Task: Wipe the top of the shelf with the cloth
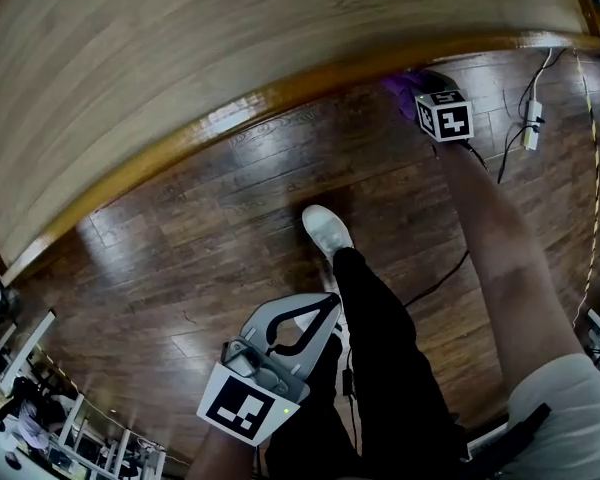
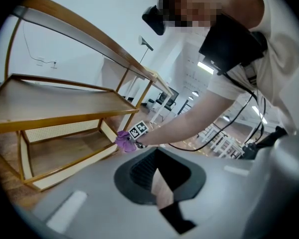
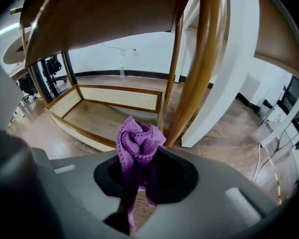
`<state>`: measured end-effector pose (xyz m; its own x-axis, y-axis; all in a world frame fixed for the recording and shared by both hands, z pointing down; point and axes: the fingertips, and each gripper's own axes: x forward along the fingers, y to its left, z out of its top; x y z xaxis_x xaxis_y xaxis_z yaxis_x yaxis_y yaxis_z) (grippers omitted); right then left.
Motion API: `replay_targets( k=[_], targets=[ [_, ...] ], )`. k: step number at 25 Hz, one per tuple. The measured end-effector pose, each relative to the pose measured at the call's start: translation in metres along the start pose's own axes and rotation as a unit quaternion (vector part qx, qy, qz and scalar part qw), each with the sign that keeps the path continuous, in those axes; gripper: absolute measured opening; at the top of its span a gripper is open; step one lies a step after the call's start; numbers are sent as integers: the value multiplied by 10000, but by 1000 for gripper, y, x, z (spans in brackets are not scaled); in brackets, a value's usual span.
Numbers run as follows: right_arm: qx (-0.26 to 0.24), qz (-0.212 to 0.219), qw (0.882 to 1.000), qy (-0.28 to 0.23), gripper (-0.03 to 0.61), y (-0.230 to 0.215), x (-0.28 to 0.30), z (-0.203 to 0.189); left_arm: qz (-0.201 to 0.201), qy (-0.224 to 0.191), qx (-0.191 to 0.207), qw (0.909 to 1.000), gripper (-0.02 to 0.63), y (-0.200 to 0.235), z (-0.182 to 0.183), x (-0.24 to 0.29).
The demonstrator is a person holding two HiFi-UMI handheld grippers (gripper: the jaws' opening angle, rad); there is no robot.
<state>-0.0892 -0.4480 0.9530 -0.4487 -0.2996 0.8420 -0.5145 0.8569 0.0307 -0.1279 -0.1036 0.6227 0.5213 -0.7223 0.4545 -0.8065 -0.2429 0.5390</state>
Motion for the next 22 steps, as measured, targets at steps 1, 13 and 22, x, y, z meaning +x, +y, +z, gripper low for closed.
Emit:
replay_targets(
  k=[1, 13, 22],
  targets=[
    [-21, -57, 10000, -16, 89, -1, -3, 0, 34, -28, -1, 10000, 17, 0, 0, -2],
    [-775, 2266, 9697, -478, 89, 290, -40, 4, 716, -557, -120, 9958, 17, 2, -14, -63],
    [-1434, 3310, 9311, -540, 89, 502, -8, 22, 1570, -792, -798, 9812, 17, 20, -69, -134]
  ],
)
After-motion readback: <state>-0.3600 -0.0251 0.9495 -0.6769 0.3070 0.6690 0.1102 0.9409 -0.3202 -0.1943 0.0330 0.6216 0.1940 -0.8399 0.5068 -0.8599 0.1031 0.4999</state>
